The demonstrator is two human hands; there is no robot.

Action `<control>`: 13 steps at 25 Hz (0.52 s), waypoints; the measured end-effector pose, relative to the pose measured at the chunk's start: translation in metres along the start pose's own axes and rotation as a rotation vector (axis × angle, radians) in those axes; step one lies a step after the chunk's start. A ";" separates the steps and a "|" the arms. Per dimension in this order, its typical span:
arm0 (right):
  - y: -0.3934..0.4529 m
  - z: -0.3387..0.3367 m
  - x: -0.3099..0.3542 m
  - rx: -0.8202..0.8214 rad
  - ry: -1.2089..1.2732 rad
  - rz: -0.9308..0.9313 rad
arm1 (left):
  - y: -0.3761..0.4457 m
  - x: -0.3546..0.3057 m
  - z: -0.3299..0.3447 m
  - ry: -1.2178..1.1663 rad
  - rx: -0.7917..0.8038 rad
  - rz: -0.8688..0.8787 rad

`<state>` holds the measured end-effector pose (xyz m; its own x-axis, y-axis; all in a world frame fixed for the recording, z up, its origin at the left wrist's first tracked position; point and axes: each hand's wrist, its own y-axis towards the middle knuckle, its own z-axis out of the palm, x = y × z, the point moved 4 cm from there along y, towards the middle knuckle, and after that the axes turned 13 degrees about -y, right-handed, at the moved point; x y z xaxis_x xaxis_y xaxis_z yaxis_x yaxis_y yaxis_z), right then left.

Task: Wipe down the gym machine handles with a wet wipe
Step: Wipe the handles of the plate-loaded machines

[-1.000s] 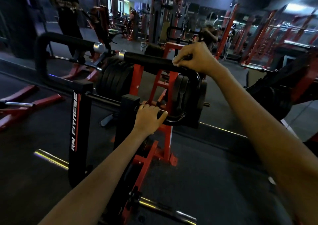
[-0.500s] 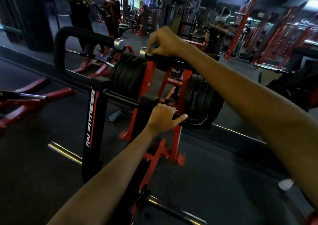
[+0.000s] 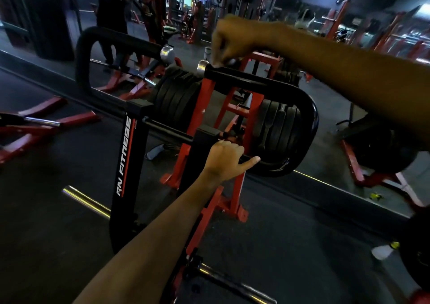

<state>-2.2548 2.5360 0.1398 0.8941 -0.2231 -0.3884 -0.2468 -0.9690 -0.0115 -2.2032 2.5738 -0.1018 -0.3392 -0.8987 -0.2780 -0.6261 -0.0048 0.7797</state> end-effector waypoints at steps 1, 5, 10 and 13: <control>0.007 0.000 0.010 -0.087 -0.020 -0.025 | -0.001 0.001 0.001 0.003 0.003 0.003; 0.003 0.020 0.025 -0.122 -0.189 -0.156 | 0.000 0.002 0.002 -0.010 -0.014 0.017; -0.053 0.023 0.003 0.029 -0.220 -0.210 | 0.000 0.002 0.003 -0.018 -0.024 0.005; -0.074 0.016 -0.014 0.321 -0.287 -0.044 | 0.000 0.001 0.002 -0.010 -0.030 -0.003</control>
<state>-2.2553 2.6130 0.1318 0.7771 -0.0998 -0.6214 -0.3555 -0.8844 -0.3025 -2.2051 2.5742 -0.1031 -0.3441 -0.8943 -0.2860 -0.6057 -0.0214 0.7954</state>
